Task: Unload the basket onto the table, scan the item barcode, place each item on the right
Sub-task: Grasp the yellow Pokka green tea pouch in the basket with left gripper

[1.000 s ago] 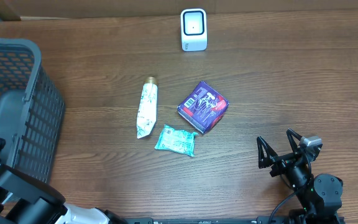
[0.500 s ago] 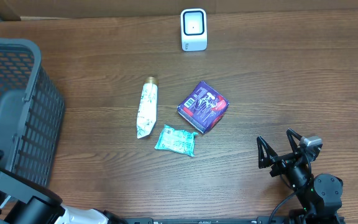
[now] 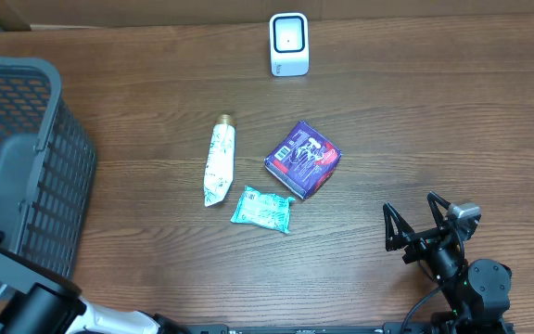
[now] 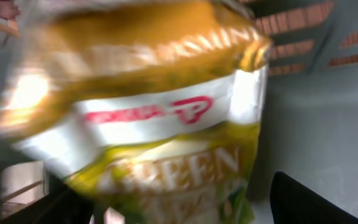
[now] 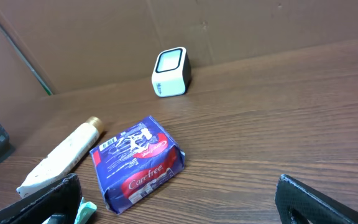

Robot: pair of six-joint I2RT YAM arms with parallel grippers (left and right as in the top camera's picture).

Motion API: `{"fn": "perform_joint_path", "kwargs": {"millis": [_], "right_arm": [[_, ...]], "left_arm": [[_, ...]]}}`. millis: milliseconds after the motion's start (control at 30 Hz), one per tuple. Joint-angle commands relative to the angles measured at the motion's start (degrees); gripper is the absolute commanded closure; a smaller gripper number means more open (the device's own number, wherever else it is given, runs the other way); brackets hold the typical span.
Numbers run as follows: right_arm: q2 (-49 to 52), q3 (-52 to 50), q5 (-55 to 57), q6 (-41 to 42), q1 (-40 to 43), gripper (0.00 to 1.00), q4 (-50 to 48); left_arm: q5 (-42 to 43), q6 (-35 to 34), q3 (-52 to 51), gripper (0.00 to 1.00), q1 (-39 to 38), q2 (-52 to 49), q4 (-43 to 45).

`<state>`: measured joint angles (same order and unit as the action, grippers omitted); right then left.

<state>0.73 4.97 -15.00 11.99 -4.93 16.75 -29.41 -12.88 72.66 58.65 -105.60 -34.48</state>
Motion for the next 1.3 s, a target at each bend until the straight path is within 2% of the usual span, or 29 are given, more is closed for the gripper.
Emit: {"fn": "perform_joint_path", "kwargs": {"millis": [0, 67, 100, 233, 333, 500, 767, 967, 1167, 1267], "right_arm": [[-0.55, 0.66, -0.09, -0.07, -0.26, 0.00, 1.40], [-0.55, 0.66, -0.09, -0.07, -0.26, 0.00, 1.40], [-0.55, 0.66, -0.09, -0.07, -0.26, 0.00, 1.40], [-0.55, 0.66, -0.09, -0.07, -0.26, 0.00, 1.40], [-0.55, 0.66, -0.09, -0.07, -0.26, 0.00, 1.40], [-0.55, 0.66, -0.09, -0.07, -0.26, 0.00, 1.40], [-0.55, 0.66, -0.09, -0.07, -0.26, 0.00, 1.40], [-0.55, 0.66, -0.09, -0.07, -0.26, 0.00, 1.40], [-0.55, 0.66, -0.09, -0.07, -0.26, 0.00, 1.40], [-0.55, 0.66, -0.09, -0.07, -0.26, 0.00, 1.40]], "left_arm": [[-1.22, 1.11, -0.24, 0.27, 0.57, -0.83, 0.96], [-1.22, 1.11, -0.07, 0.42, 0.57, -0.66, 1.14], [-1.22, 1.11, -0.02, 0.55, 0.57, -0.59, 1.11], [-0.63, 1.11, 0.00, 0.95, 0.52, -0.22, 0.37], [0.17, 1.09, 0.13, 0.96, 0.11, 0.37, -0.42], [7.02, 1.11, 0.92, 0.96, -2.78, 4.00, -1.11], [15.96, 1.05, 5.20, 0.96, -13.14, 14.86, -1.73], [17.20, -0.90, 5.92, 0.96, -21.92, 23.50, -2.73], [18.05, -3.85, 5.92, 0.96, -25.62, 30.34, -6.43], [22.29, -3.82, 5.92, 0.96, -27.65, 34.38, -6.84]]}}
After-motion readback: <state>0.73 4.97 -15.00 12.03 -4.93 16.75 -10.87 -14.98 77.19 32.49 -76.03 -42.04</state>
